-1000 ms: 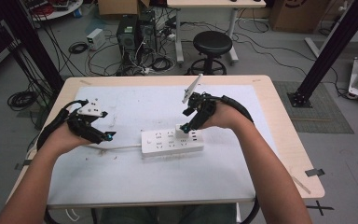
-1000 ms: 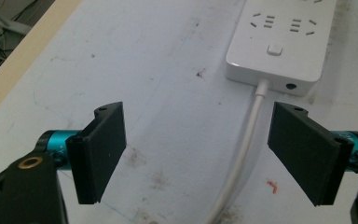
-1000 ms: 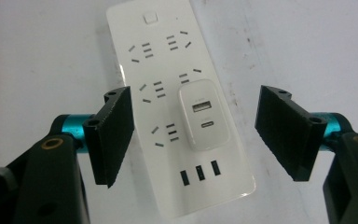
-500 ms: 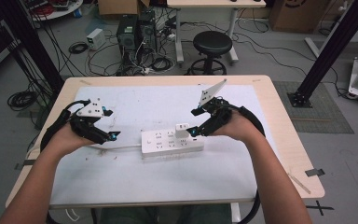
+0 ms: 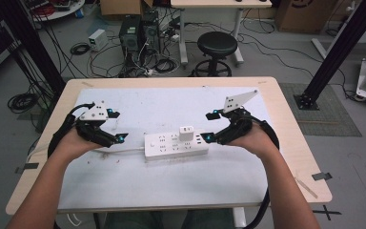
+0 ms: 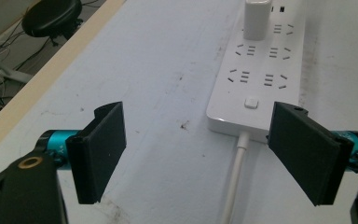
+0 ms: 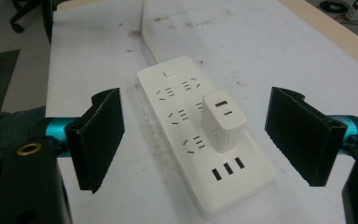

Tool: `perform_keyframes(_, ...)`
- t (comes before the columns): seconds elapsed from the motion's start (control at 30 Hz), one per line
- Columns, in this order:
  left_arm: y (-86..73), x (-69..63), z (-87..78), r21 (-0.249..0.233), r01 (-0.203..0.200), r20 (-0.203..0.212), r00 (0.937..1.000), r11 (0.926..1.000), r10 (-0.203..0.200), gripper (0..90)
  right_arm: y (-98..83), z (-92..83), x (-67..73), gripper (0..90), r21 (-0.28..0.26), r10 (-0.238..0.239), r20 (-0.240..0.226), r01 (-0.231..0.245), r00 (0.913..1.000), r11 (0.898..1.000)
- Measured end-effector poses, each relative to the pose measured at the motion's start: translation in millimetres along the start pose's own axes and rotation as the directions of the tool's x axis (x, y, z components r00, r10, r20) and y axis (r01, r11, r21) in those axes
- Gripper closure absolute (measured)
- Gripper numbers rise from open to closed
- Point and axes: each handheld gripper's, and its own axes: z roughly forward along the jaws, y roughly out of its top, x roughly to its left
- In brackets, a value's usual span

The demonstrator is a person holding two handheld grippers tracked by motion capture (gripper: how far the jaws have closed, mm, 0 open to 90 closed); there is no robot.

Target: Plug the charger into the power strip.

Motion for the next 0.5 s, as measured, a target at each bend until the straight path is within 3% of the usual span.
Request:
perform_keyframes(0.17,0.4,-0.1,0.1,-0.020,0.013,-0.001,0.9999,0.9997,-0.013,19.3,-9.6,-1.6,0.9,20.2,-0.024,0.016,0.026,-0.015,0.9995,1.000)
perform_keyframes(0.5,-1.7,-2.9,-3.2,-0.027,0.017,-0.010,0.9998,0.9995,-0.017,19.3,-16.1,-0.3,-1.6,20.2,-0.017,0.032,0.052,-0.031,0.9982,0.999)
